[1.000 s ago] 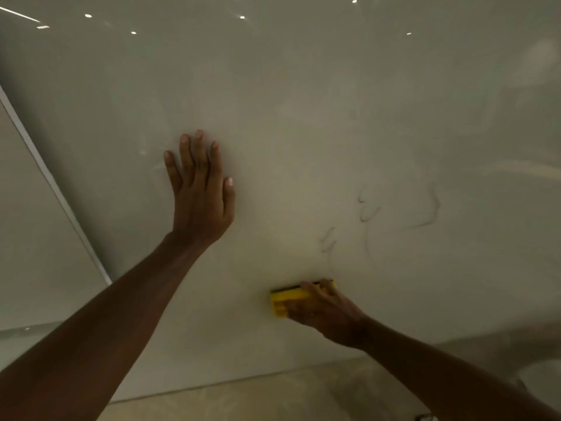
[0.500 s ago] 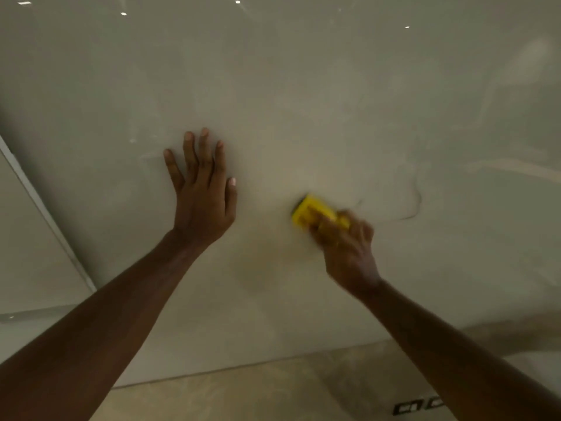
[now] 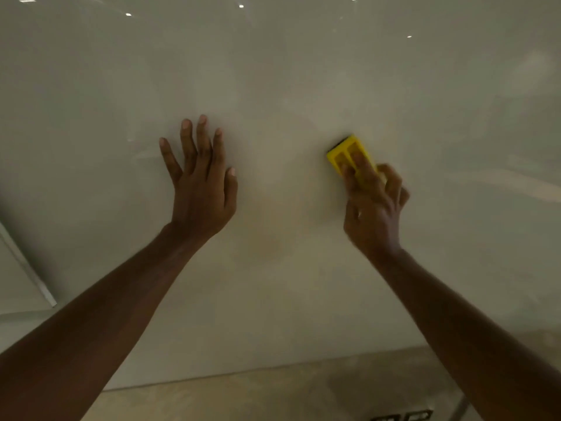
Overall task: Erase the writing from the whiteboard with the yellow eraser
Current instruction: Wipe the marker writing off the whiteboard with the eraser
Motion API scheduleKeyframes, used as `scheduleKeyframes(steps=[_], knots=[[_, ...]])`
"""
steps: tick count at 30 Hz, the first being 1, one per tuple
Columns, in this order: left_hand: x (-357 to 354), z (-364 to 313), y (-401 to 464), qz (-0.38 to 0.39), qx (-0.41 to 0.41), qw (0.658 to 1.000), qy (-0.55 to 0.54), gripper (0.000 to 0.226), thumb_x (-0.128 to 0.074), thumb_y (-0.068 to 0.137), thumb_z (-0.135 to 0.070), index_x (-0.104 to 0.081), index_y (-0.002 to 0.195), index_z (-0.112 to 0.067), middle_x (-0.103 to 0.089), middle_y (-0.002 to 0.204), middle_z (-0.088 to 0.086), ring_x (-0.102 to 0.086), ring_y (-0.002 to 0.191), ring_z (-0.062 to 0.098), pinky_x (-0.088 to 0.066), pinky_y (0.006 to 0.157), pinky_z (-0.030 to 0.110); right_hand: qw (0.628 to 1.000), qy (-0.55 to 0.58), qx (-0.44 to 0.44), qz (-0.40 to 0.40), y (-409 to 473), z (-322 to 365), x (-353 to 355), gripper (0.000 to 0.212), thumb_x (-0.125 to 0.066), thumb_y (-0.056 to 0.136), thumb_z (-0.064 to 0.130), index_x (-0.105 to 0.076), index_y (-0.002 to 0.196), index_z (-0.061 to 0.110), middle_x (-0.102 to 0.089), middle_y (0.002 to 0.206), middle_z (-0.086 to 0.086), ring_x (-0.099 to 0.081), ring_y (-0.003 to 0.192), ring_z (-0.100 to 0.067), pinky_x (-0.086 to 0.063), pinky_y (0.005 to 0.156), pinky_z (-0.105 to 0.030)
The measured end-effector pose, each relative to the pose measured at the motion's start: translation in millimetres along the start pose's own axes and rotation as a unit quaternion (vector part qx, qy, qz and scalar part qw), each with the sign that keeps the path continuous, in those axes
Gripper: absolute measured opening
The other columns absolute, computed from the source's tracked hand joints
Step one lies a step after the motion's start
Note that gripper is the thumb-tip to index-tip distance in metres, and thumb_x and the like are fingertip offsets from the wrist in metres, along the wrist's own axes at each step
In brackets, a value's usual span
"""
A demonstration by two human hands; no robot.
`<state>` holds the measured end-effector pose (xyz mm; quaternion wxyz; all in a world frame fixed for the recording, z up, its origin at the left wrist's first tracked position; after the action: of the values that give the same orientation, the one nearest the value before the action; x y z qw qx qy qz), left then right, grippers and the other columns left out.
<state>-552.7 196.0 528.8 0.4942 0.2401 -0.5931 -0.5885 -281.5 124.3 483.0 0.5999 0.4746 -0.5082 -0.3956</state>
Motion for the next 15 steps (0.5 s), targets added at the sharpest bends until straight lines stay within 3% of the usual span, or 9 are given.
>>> scheduleKeyframes(steps=[3,6,8,10,12,15], knots=[[-5.9,-10.1,0.8,0.005,0.012,1.000,0.003,0.059,-0.041,0.109,-0.022,-0.027,0.158,0.007,-0.021,0.166,0.032,-0.014,0.155,0.052,-0.002,0.121,0.072,0.987,0.031,0.110,0.117,-86.0,6.1,-37.4,0.066,-0.058,0.087,-0.002,-0.057,0.141,0.035,-0.046,0.154,0.009,-0.050,0.128,-0.035,-0.039,0.099,-0.053],[-12.4,-21.2,-4.2,0.013,0.014,1.000,0.010,0.059,-0.040,0.108,-0.023,-0.028,0.158,0.006,-0.021,0.167,0.031,-0.014,0.155,0.051,0.001,0.122,0.069,0.912,-0.012,0.311,0.267,-183.4,-5.7,-62.5,0.056,-0.034,0.103,0.003,-0.046,0.146,0.035,-0.062,0.140,0.002,-0.043,0.131,-0.039,-0.043,0.093,-0.056],[-15.8,-28.5,-5.6,0.016,0.015,1.000,0.017,0.060,-0.040,0.108,-0.024,-0.028,0.159,0.006,-0.021,0.167,0.031,-0.013,0.155,0.051,0.003,0.123,0.067,0.896,-0.013,0.346,0.277,-179.5,-23.9,-53.8,0.057,-0.027,0.101,0.002,-0.045,0.145,0.034,-0.065,0.135,-0.002,-0.043,0.129,-0.039,-0.044,0.091,-0.053],[-19.0,-35.1,-4.3,0.013,0.017,0.999,0.024,0.060,-0.040,0.108,-0.023,-0.027,0.159,0.006,-0.020,0.167,0.031,-0.012,0.156,0.050,0.006,0.124,0.064,0.927,0.008,0.313,0.206,-131.4,-37.1,-30.8,0.071,-0.042,0.086,-0.002,-0.046,0.144,0.038,-0.059,0.143,0.005,-0.044,0.131,-0.034,-0.041,0.094,-0.050],[-22.0,-40.9,-2.0,0.008,0.021,0.999,0.027,0.061,-0.040,0.108,-0.023,-0.026,0.159,0.006,-0.020,0.168,0.030,-0.012,0.156,0.050,0.008,0.124,0.062,0.965,0.019,0.215,0.151,-66.3,-58.8,-5.3,0.079,-0.046,0.084,-0.004,-0.045,0.146,0.044,-0.041,0.156,0.017,-0.047,0.134,-0.023,-0.038,0.096,-0.047],[-25.5,-49.3,0.4,0.004,0.029,0.999,0.027,0.061,-0.037,0.108,-0.023,-0.024,0.160,0.006,-0.018,0.168,0.031,-0.012,0.156,0.051,0.004,0.124,0.064,0.998,0.002,0.045,0.052,3.2,-106.4,26.0,0.071,-0.055,0.085,0.002,-0.048,0.147,0.036,-0.032,0.162,0.012,-0.047,0.127,-0.031,-0.038,0.092,-0.042]])
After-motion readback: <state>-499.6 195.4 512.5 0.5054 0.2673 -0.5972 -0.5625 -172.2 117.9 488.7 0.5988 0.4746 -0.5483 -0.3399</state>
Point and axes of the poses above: each hand's wrist, its own y-axis towards the middle knuckle, its own x-axis out of the back of the hand, z = x × y, the point moved 7 cm from there along y, towards the middle knuckle
